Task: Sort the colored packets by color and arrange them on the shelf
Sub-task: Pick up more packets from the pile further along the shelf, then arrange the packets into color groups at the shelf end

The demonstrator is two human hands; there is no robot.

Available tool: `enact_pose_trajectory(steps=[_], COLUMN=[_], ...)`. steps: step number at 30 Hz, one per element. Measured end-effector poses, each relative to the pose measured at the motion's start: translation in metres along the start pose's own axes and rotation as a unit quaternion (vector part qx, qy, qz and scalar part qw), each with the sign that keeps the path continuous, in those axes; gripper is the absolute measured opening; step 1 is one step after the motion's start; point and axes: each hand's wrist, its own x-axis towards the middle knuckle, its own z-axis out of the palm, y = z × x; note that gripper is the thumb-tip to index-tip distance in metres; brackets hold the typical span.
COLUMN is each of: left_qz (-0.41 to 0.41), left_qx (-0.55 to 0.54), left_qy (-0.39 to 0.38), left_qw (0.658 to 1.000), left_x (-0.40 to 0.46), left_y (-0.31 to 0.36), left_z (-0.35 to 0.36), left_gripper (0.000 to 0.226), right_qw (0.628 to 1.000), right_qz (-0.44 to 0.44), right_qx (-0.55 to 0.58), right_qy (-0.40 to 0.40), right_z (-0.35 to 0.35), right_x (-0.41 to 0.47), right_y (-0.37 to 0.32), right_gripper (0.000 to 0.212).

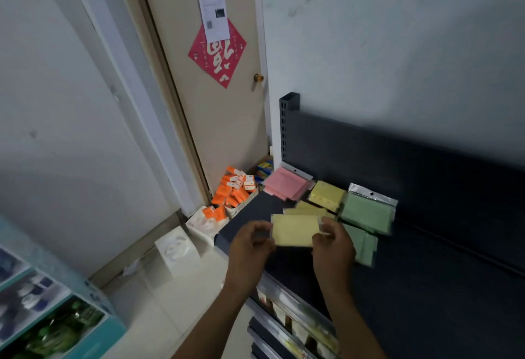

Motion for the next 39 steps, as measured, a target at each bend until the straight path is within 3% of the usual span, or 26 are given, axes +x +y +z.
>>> enact_pose_trajectory(steps=[12,19,26,33,39], left_qz=[0.042,0.092,0.144,0.186,0.228], left_qx=[0.123,0.143,0.173,0.208,0.132], left_qy=[-0.043,-0.124,-0.181,-0.213,-0.232], left_qw=[0.991,0.978,0.957,0.936,0.936], left_x=[0.051,0.075,0.094,0.107,0.104], left_y=[-0.027,-0.029,-0.039,-0.041,-0.024], left_z=[0.016,0.020,0.016,-0.003,-0.001], left_gripper=[0.025,0.023,0.026,0.014,0.015], right_qw=[0.991,0.987,0.990,0.993,0.978], right_qz=[-0.059,-0.053,-0.055,0.028,0.045], right_qx=[-0.121,-0.151,-0.101,-0.019,-0.015], right_qy=[0.012,0.029,0.077,0.110,0.202], right_z=[0.019,0.012,0.026,0.037,0.017], right_x=[0.035,0.050,0.053,0.042,0.018], right_y=[0.018,0.012,0.006,0.006,0.001], right_gripper=[0.038,0.032,0.027,0.030,0.023])
